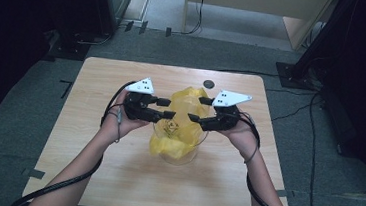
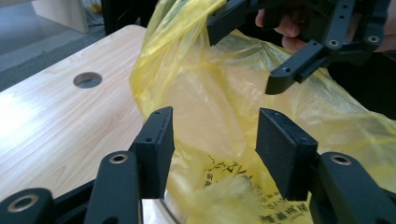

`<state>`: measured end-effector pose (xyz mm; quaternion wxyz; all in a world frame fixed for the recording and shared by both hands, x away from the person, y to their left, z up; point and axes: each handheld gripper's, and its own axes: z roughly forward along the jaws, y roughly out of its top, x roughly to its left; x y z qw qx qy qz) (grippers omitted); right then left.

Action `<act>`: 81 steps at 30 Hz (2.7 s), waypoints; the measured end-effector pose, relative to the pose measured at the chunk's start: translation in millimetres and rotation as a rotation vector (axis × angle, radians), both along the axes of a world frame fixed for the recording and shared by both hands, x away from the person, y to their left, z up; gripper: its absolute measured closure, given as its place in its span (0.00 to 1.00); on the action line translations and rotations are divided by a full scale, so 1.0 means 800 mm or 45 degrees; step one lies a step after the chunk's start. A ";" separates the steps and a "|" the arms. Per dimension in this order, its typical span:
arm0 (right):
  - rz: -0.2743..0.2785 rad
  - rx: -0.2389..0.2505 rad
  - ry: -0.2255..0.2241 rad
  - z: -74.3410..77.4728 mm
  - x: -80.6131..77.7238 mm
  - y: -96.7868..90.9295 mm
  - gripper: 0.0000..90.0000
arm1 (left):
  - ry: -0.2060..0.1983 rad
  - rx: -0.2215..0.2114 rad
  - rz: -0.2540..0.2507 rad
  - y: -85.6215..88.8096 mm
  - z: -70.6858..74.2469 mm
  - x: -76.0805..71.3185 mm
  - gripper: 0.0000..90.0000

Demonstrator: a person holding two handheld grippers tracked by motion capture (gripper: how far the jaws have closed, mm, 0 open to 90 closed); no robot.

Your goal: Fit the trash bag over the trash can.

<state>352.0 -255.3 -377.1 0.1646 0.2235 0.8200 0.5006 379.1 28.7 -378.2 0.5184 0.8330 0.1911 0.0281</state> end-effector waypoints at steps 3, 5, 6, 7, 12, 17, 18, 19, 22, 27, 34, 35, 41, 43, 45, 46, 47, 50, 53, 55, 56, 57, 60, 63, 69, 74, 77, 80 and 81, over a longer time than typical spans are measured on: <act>-0.013 -0.008 0.020 -0.005 0.005 0.000 0.32 | 0.007 0.000 0.011 0.001 -0.004 0.003 0.50; -0.020 -0.011 0.043 -0.010 0.008 0.000 0.32 | 0.009 -0.011 0.015 0.003 -0.007 0.007 0.50; -0.023 -0.016 0.052 -0.012 0.009 0.000 0.31 | 0.018 -0.027 0.017 0.003 -0.007 0.008 0.50; -0.024 -0.017 0.057 -0.013 0.011 -0.001 0.31 | 0.024 -0.036 0.021 0.004 -0.008 0.010 0.50; -0.037 -0.015 0.112 -0.019 0.018 -0.001 0.30 | 0.020 -0.024 0.048 0.001 -0.006 0.015 0.49; -0.031 -0.014 0.169 -0.021 0.021 0.000 0.30 | 0.023 -0.001 0.056 -0.001 -0.009 0.020 0.49; -0.031 -0.014 0.187 -0.021 0.022 0.000 0.30 | 0.027 0.004 0.054 -0.001 -0.010 0.020 0.48; -0.029 -0.014 0.212 -0.022 0.023 -0.001 0.30 | 0.030 0.007 0.054 -0.001 -0.011 0.020 0.49; -0.017 -0.027 0.287 -0.026 0.024 -0.001 0.29 | 0.043 0.028 0.055 -0.002 -0.016 0.019 0.49; 0.012 -0.031 0.399 -0.036 0.022 -0.005 0.29 | 0.077 0.067 0.044 -0.002 -0.028 0.020 0.51; 0.028 -0.019 0.524 -0.047 0.019 -0.007 0.24 | 0.108 0.094 0.037 0.001 -0.037 0.019 0.59; 0.030 -0.019 0.544 -0.047 0.018 -0.008 0.24 | 0.110 0.095 0.034 0.002 -0.038 0.019 0.61; 0.030 0.009 0.400 -0.040 0.010 -0.017 0.24 | 0.109 0.094 0.032 0.003 -0.037 0.018 0.65; 0.021 0.044 0.344 -0.030 0.006 -0.021 0.24 | 0.104 0.093 0.031 0.002 -0.035 0.017 0.68; 0.012 0.068 0.306 -0.020 0.002 -0.025 0.24 | 0.101 0.096 0.020 0.003 -0.034 0.017 0.70; 0.014 0.077 0.273 -0.015 0.000 -0.027 0.24 | 0.101 0.094 0.020 0.002 -0.034 0.016 0.70; 0.015 0.088 0.245 -0.009 -0.002 -0.029 0.26 | 0.097 0.096 0.019 0.002 -0.033 0.016 0.70; 0.002 0.132 0.147 0.004 -0.005 -0.032 0.35 | 0.095 0.086 0.016 0.002 -0.032 0.015 0.70; -0.055 0.146 0.073 0.010 -0.001 -0.032 0.37 | 0.087 0.073 0.008 0.001 -0.029 0.015 0.68; -0.086 0.156 0.047 0.010 0.003 -0.033 0.37 | 0.081 0.068 0.013 0.002 -0.026 0.015 0.64; -0.097 0.166 0.042 0.010 0.005 -0.033 0.37 | 0.078 0.069 0.022 0.003 -0.024 0.015 0.63; -0.100 0.178 0.036 0.011 0.005 -0.033 0.37 | 0.072 0.062 0.029 0.003 -0.023 0.015 0.60; -0.123 0.210 0.016 0.013 0.007 -0.035 0.39 | 0.056 0.049 0.038 0.007 -0.016 0.014 0.58; -0.173 0.185 0.024 0.010 0.017 -0.037 0.43 | 0.039 0.039 0.045 0.008 -0.009 0.011 0.55; -0.255 0.174 0.109 -0.003 0.041 -0.034 0.64 | 0.028 0.029 0.044 0.008 -0.004 0.008 0.57; -0.334 0.151 0.276 -0.018 0.055 -0.028 0.97 | 0.046 0.024 0.041 0.010 -0.007 0.010 0.63; -0.375 0.144 0.414 -0.025 0.060 -0.025 0.99 | 0.035 0.014 0.059 0.015 -0.007 0.009 0.62; -0.384 0.090 0.479 -0.034 0.061 -0.024 0.99 | 0.037 0.000 0.073 0.020 -0.006 0.009 0.60; -0.378 0.071 0.501 -0.037 0.060 -0.024 0.99 | 0.033 0.000 0.071 0.021 -0.005 0.009 0.60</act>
